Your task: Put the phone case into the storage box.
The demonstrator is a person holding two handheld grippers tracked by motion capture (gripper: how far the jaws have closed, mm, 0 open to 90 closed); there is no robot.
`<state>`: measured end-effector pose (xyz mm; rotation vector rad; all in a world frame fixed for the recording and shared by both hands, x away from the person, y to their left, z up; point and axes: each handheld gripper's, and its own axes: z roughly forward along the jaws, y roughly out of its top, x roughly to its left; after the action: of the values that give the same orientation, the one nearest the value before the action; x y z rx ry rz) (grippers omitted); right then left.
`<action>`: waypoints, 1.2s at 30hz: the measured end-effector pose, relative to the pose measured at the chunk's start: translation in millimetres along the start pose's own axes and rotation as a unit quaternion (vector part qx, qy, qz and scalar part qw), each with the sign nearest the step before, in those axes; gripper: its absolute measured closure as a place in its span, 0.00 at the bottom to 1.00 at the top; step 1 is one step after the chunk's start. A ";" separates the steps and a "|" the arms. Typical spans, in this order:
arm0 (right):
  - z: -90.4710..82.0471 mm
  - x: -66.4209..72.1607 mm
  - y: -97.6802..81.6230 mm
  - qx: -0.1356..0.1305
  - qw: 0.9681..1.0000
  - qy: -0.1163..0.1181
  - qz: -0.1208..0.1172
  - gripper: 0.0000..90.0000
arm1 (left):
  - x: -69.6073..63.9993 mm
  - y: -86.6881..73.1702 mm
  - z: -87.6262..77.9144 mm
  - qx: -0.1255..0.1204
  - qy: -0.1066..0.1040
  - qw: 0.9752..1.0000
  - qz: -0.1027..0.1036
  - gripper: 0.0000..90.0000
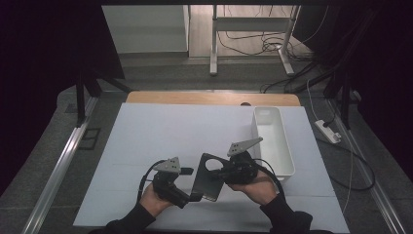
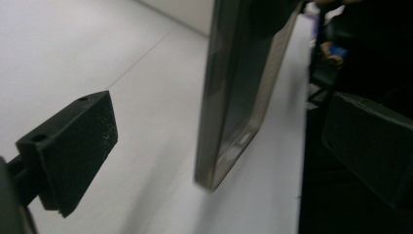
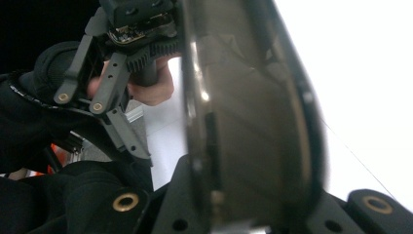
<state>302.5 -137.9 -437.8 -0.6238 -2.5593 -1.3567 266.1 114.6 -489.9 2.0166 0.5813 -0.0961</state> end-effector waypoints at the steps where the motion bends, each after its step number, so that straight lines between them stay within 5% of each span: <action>1: 0.3 0.5 0.1 0.000 1.000 0.002 -0.001 0.94 | -1.1 0.8 -0.1 -0.001 0.004 1.000 0.000 0.02; 6: 1.2 3.0 1.0 -0.003 1.000 0.015 -0.007 0.94 | -1.6 0.6 -2.6 -0.001 0.002 1.000 0.005 0.26; 8: 1.0 3.0 1.2 -0.002 1.000 0.017 -0.006 0.94 | -0.4 0.3 -3.6 -0.002 -0.013 1.000 0.002 0.28; 9: 1.1 3.0 1.5 -0.001 1.000 0.023 -0.007 0.94 | -0.1 0.2 -3.8 -0.001 -0.020 1.000 0.002 0.41; 16: 2.0 4.1 1.8 0.000 0.999 0.030 -0.013 0.94 | 0.0 0.4 -2.7 0.006 -0.054 0.999 0.005 0.67; 23: 2.7 5.9 2.5 -0.001 0.998 0.055 -0.023 0.94 | 0.6 0.4 -1.7 0.012 -0.070 0.997 0.011 0.82; 32: 2.7 5.5 2.9 -0.006 0.997 0.071 -0.032 0.94 | 4.4 0.7 -1.7 0.017 -0.102 0.995 0.013 0.88; 36: 3.8 4.9 2.3 -0.002 0.997 0.077 -0.028 0.92 | 2.8 2.0 -0.8 0.026 -0.096 0.995 0.027 0.93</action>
<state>299.3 -132.3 -436.5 -0.4340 -2.4688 -1.3714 269.3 115.5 -488.8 2.0443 0.4048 -0.2716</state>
